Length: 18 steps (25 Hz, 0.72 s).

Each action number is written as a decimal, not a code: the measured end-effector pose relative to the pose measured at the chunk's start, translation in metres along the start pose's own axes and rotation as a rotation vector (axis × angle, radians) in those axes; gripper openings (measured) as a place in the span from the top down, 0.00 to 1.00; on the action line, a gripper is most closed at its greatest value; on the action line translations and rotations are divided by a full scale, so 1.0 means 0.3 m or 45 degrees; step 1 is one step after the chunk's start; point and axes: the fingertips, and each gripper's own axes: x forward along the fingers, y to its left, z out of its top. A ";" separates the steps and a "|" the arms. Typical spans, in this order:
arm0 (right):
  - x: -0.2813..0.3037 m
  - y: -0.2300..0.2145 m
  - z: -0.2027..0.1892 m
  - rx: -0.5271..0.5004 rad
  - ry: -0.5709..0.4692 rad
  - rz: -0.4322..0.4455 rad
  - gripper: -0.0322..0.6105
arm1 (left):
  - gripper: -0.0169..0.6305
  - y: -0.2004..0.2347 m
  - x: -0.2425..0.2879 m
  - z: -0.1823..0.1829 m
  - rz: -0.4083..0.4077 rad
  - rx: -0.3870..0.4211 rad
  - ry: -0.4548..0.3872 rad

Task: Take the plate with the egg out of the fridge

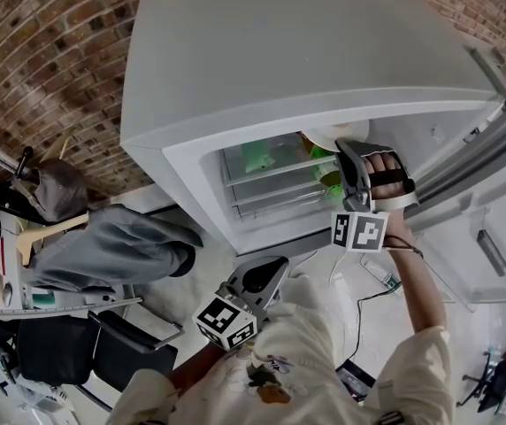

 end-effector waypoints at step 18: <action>-0.111 -0.012 0.030 0.015 -0.043 -0.040 0.92 | 0.96 -0.005 0.018 -0.007 -0.015 -0.013 0.018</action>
